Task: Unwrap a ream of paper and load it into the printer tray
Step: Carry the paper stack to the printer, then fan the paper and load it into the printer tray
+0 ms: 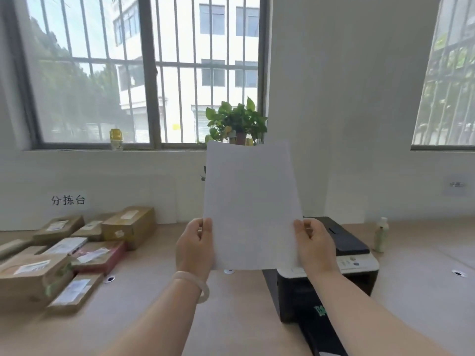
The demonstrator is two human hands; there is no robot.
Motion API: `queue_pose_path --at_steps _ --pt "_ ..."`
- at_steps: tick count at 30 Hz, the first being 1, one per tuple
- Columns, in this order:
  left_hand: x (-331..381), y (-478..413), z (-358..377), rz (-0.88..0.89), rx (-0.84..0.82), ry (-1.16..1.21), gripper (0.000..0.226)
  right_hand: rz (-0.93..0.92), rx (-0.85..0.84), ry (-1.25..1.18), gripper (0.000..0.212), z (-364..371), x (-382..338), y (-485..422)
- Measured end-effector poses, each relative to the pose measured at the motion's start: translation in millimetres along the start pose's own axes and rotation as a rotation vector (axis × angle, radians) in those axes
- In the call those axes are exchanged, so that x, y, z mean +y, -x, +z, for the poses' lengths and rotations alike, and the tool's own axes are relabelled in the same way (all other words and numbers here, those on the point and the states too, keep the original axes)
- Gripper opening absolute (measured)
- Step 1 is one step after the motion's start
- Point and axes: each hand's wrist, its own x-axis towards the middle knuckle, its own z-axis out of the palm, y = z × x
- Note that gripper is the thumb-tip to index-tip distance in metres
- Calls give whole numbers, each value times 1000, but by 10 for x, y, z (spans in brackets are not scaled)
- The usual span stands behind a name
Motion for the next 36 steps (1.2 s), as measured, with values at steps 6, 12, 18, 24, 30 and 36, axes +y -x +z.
queue_pose_path --at_steps 6,12,18,24,30,36 --pt "-477 -311 106 -11 3 -50 21 41 -15 -17 14 471 350 -213" --pt "-1226 -674 208 -95 -16 -111 22 95 -49 22 13 1084 847 -371" --pt "-1918 -590 279 -244 -72 -165 20 274 -116 5 12 1442 1457 -218" --pt "-2655 51 198 -577 -198 -295 18 540 -236 37 18 1565 2294 444" --pt "-3195 682 157 -884 -351 -340 25 773 -380 114 14 1494 2990 999" --pt "-3470 677 166 -1432 -441 206 25 860 -446 148 14 1383 3228 1071"
